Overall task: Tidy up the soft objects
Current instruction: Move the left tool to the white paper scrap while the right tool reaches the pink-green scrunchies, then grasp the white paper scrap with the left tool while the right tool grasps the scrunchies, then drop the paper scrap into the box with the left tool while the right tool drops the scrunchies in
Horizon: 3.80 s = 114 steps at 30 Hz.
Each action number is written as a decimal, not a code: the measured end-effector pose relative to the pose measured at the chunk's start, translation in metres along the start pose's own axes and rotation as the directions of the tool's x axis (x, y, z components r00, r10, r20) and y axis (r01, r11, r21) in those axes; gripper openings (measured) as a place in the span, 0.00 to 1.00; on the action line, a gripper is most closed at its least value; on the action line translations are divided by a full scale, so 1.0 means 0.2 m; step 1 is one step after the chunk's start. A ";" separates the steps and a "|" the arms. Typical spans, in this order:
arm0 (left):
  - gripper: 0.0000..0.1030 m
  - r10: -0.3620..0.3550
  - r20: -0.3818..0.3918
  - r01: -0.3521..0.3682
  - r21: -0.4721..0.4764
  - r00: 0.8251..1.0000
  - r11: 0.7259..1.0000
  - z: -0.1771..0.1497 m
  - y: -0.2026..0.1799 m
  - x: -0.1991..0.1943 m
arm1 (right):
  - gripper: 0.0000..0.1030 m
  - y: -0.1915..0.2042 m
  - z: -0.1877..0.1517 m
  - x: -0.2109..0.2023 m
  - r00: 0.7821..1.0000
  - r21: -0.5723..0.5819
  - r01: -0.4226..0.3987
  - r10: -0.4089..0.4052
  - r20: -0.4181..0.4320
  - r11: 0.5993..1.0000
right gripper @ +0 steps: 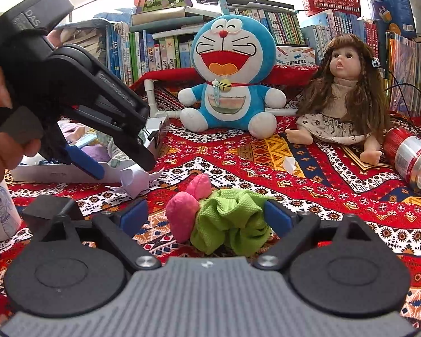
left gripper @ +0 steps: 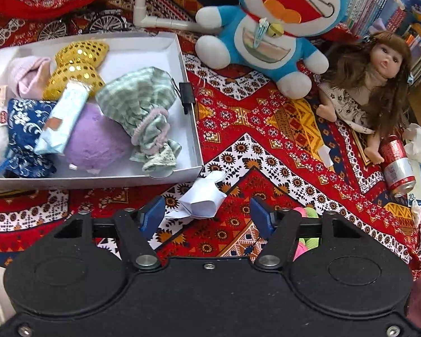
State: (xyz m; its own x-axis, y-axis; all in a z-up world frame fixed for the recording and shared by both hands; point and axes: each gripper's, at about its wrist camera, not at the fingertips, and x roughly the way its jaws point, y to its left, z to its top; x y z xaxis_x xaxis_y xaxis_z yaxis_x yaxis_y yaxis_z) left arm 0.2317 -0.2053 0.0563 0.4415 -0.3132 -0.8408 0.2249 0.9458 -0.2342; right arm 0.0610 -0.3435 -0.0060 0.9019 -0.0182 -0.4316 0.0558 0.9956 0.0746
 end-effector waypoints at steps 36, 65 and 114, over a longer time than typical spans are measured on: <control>0.28 -0.024 0.099 0.010 0.144 0.995 0.990 -0.05 -0.04 -0.18 | 0.53 0.00 0.04 -0.03 0.999 0.072 0.036 -0.038 0.025 0.997; 0.28 0.010 0.244 -0.050 0.160 0.970 0.986 0.01 0.46 -0.61 | 0.90 0.11 0.11 0.04 0.996 -0.037 0.074 -0.076 -0.048 0.997; 0.29 0.068 0.261 -0.103 0.123 0.963 0.987 0.33 0.86 -0.34 | 0.30 0.71 0.70 0.67 0.937 0.204 -0.334 0.347 -0.031 0.920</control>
State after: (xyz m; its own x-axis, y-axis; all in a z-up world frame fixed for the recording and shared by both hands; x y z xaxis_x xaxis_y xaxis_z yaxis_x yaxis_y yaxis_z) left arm 0.2981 -0.0281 0.1052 0.6670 -0.2599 -0.6983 0.2837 0.9552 -0.0845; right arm 0.2488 -0.2176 0.0730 0.8514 0.3310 -0.4069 -0.1619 0.9037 0.3963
